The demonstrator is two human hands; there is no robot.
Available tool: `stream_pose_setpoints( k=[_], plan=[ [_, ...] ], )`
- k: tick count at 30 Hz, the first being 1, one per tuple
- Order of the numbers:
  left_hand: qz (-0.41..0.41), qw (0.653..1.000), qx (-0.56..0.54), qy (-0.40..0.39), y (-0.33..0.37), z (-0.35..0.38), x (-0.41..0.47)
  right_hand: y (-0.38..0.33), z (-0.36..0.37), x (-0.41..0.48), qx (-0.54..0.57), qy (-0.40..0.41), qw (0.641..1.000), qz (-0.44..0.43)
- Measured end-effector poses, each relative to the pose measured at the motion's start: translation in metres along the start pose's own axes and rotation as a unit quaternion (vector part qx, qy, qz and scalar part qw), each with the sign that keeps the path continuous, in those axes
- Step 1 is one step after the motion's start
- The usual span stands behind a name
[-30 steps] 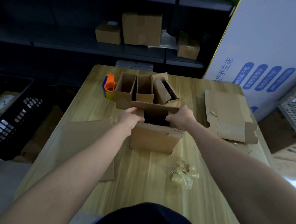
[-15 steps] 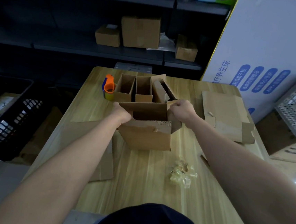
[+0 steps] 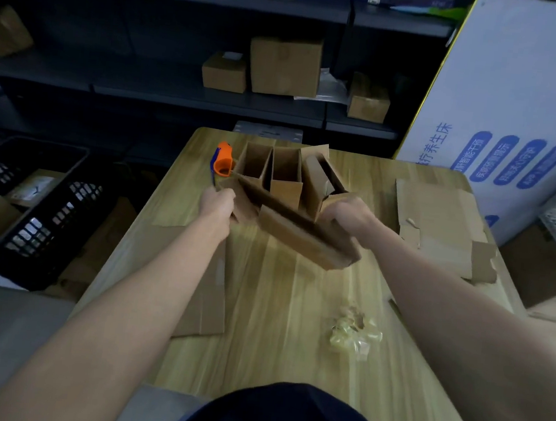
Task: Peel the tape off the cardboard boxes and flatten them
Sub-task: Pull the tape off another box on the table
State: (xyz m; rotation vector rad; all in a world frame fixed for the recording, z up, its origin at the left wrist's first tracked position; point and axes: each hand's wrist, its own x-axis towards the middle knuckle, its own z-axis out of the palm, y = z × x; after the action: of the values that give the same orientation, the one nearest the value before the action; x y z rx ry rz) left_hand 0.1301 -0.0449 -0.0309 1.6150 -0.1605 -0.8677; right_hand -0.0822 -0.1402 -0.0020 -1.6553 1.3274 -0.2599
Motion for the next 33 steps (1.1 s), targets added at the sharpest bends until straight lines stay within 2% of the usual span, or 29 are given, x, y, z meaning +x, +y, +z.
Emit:
stream_pose_setpoints(
  k=[2,4,7,11,14,17,19,21,23,29,33],
  plan=[
    [-0.028,0.997,-0.075,-0.004,0.001,-0.002,-0.003,-0.001,0.003,-0.003,0.039,-0.094,0.995,0.013],
    [-0.040,0.994,-0.099,-0.009,0.001,-0.007,-0.006,0.000,0.005,-0.001,0.028,-0.060,0.998,-0.001],
    [-0.071,0.988,-0.132,-0.025,0.001,-0.016,-0.010,0.008,0.011,0.007,-0.048,0.013,0.999,-0.020],
    [-0.123,0.974,-0.175,-0.077,0.001,-0.027,-0.007,0.019,0.014,0.012,-0.023,-0.031,0.998,0.058],
    [-0.138,0.978,-0.137,-0.073,-0.008,-0.037,0.004,0.025,0.021,0.016,-0.015,-0.078,0.991,0.103],
    [-0.166,0.982,-0.084,-0.035,-0.023,-0.052,0.018,0.028,0.034,0.021,0.009,-0.054,0.990,0.131],
    [-0.197,0.977,0.010,-0.079,-0.035,-0.063,0.019,0.024,0.046,0.022,0.021,-0.042,0.989,0.140],
    [-0.229,0.947,0.173,-0.142,-0.050,-0.071,0.015,0.021,0.061,0.023,0.021,-0.035,0.989,0.144],
    [-0.249,0.922,0.248,-0.165,-0.066,-0.077,0.012,0.020,0.080,0.024,0.008,-0.040,0.989,0.145],
    [-0.177,0.953,0.241,-0.042,-0.092,-0.111,0.034,0.011,0.139,0.026,-0.076,-0.084,0.983,0.143],
    [-0.111,0.948,0.295,0.037,-0.098,-0.146,0.053,0.006,0.184,0.033,-0.120,-0.145,0.976,0.105]
  ],
)
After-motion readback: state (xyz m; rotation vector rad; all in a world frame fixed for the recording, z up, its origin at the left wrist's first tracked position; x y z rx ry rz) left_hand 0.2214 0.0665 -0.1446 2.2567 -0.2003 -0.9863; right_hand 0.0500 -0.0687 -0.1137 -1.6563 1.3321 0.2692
